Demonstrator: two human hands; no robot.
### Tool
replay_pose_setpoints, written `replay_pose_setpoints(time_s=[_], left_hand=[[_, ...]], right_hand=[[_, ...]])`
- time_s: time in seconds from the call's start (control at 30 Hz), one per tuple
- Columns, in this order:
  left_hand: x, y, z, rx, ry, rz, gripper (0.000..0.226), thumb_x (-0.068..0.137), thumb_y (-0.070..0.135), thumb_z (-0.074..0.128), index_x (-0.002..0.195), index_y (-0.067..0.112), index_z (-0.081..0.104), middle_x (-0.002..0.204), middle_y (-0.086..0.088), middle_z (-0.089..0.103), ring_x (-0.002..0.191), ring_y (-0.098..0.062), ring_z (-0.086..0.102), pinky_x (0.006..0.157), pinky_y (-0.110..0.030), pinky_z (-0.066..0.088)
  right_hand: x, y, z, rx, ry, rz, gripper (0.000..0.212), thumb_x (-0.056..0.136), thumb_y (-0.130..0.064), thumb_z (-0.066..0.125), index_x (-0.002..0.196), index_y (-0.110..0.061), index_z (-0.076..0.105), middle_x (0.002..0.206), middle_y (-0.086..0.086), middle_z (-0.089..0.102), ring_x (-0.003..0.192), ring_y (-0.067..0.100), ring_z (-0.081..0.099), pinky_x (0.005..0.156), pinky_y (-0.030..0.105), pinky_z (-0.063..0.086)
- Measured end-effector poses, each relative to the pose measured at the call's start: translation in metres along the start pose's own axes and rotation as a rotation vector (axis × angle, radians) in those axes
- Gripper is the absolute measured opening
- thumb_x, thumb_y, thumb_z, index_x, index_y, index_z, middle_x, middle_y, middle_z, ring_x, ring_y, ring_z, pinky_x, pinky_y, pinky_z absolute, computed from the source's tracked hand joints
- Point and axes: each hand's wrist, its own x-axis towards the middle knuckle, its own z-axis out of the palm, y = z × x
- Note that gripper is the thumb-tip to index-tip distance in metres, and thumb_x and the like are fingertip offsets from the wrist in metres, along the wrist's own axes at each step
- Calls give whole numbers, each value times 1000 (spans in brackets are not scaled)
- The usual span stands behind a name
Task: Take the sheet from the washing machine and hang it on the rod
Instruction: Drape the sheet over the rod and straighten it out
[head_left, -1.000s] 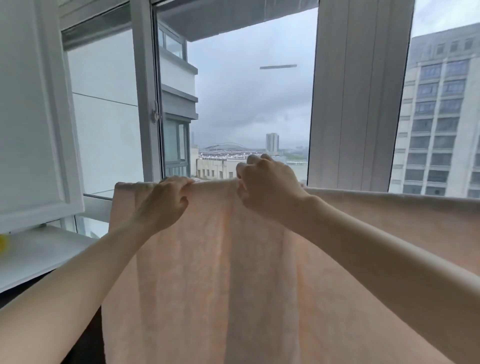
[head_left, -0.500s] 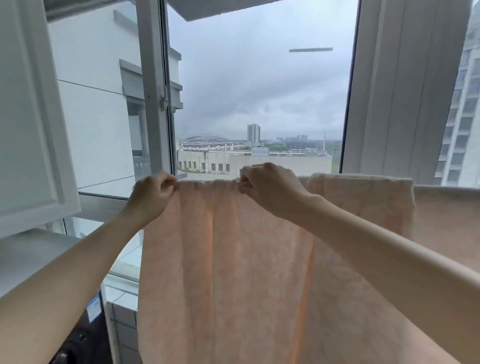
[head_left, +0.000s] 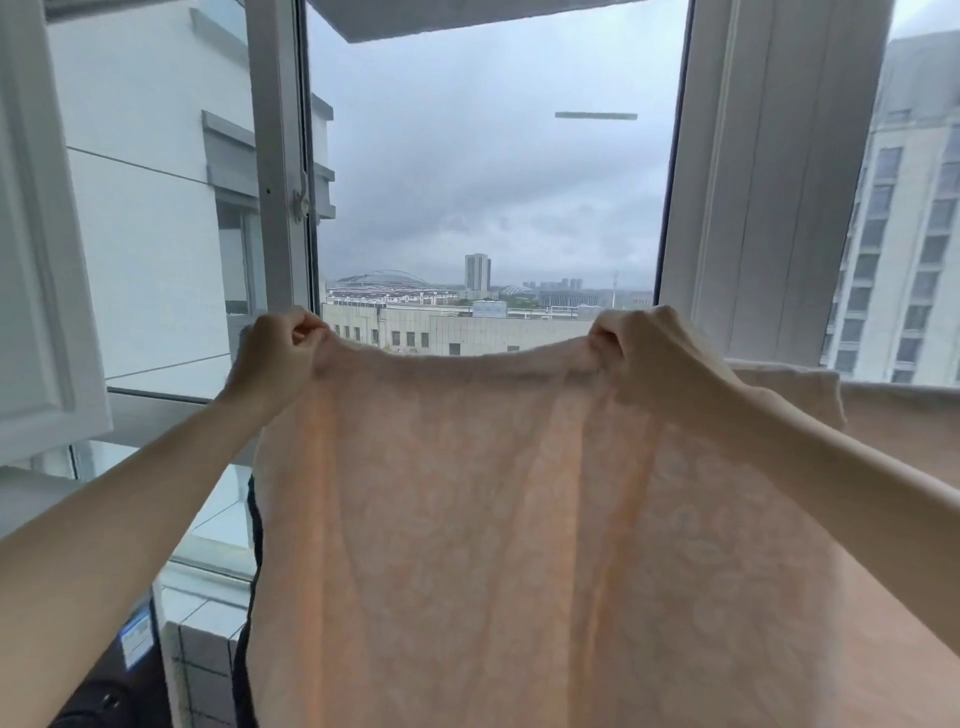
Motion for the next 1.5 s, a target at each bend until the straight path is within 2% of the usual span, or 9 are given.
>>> replay_pose_setpoints(time_s=[0.3,0.43,0.53,0.63,0.7,0.87,1.07,1.27,1.5], left_hand=[[-5,63,53,-90,-346,283,11,96,16,54,91,19,64,85,6,66,86,-15,63,79,-31,47],[-9,52,60,139,-425,294,51,99,50,27,95,17,66,85,-6,70,78,-24,65,84,-42,52],[-10,36,55,225,-373,295,75,91,65,12,67,10,57,58,-6,55,57,-21,57,70,-37,49],[-13,27,49,298,-328,255,74,95,59,11,74,9,61,55,-3,52,56,-18,55,63,-33,42],[-12,28,47,348,-337,203,73,94,58,10,71,9,59,57,-5,55,58,-19,55,62,-32,39],[-14,42,54,371,-319,128,63,101,48,18,70,7,54,64,-5,53,64,-21,53,69,-35,38],[-35,88,78,-21,-336,361,52,95,56,32,91,19,68,75,1,68,67,-21,65,70,-36,52],[-48,118,82,-168,-335,432,48,88,65,44,99,28,72,78,14,69,72,-5,64,68,-31,52],[-40,97,76,-54,-263,283,37,97,32,50,67,12,60,55,-6,58,56,-22,57,67,-43,51]], right_hand=[[-17,30,-14,-26,52,13,22,98,-26,46,89,-17,63,70,1,62,60,23,57,56,31,44],[-28,40,-21,-9,27,-69,24,101,-34,43,106,-19,60,76,0,66,60,19,59,56,30,45],[-38,47,-24,-74,-57,-103,39,97,-55,34,113,-25,53,85,-5,68,63,18,57,63,31,38],[-46,57,-25,-211,-48,-170,47,89,-71,23,74,-30,41,69,-8,58,60,17,57,60,32,40],[-50,67,-27,-249,-22,-177,50,88,-72,24,70,-27,38,62,-8,51,55,18,52,59,33,44],[-65,93,-38,-329,30,-126,49,88,-69,27,72,-24,40,52,-15,31,47,14,37,54,29,34],[-65,96,-41,-250,18,-148,51,90,-66,23,75,-24,47,60,-13,49,49,5,48,56,27,42],[-58,83,-31,-132,47,-294,41,100,-47,32,115,-28,65,97,-9,70,75,15,68,66,34,56],[-69,102,-41,-115,113,-227,45,97,-47,32,105,-26,70,98,-12,73,78,14,70,67,38,58]])
